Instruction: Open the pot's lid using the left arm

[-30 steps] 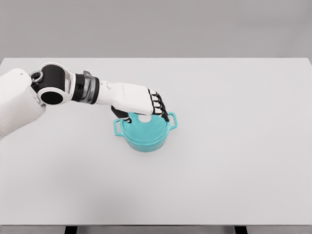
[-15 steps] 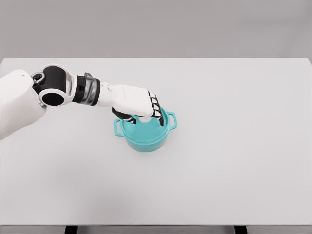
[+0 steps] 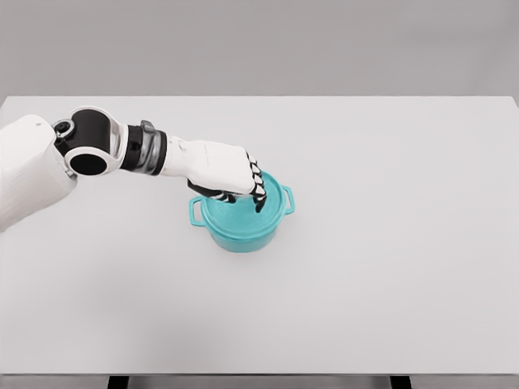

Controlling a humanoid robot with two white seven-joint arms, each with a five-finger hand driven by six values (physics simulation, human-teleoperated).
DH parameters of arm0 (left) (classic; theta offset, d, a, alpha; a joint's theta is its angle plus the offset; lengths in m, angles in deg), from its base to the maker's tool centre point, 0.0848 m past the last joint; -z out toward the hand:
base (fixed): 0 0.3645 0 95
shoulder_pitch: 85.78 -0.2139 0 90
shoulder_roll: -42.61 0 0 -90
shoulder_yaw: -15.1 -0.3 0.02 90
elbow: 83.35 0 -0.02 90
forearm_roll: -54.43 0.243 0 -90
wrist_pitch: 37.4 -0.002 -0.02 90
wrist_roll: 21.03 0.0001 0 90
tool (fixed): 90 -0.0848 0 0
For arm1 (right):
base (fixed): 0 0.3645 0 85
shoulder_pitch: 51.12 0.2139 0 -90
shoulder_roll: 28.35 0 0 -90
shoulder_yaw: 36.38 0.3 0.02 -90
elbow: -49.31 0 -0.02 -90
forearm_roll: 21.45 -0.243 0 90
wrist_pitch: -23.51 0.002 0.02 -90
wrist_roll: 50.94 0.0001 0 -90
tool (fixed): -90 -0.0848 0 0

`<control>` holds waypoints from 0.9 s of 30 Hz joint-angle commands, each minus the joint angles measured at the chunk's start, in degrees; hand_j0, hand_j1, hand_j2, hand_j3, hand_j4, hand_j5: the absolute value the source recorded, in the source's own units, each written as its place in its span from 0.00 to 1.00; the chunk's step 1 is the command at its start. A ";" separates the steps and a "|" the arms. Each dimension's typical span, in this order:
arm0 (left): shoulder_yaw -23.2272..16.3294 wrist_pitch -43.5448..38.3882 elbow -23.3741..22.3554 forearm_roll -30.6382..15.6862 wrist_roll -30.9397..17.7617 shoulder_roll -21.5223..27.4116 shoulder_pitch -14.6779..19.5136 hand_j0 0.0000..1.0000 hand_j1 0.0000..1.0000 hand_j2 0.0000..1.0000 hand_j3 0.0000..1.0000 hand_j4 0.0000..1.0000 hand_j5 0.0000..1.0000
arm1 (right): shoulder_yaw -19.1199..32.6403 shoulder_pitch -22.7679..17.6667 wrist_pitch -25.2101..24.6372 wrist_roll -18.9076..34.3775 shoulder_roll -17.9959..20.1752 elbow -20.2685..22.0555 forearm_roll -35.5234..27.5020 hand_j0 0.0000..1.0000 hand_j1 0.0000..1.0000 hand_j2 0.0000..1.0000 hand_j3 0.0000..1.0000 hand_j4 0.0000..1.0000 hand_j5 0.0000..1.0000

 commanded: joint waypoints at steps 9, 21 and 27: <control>0.06 -0.14 0.09 -0.35 0.02 6.48 2.46 0.53 0.53 0.53 0.53 0.53 0.53 | -0.01 0.00 0.01 0.01 0.01 -0.01 -0.02 1.00 1.00 1.00 1.00 1.00 1.00; -0.30 -0.14 -3.16 5.19 0.02 17.83 2.55 0.54 0.54 0.54 0.54 0.54 0.54 | -0.01 0.00 0.01 0.01 0.01 -0.01 -0.02 1.00 1.00 1.00 1.00 1.00 1.00; -0.30 -0.14 -5.18 5.10 0.02 17.39 2.29 0.87 0.87 0.87 0.87 0.87 0.87 | -0.01 0.00 0.01 0.01 0.01 -0.01 -0.02 1.00 1.00 1.00 1.00 1.00 1.00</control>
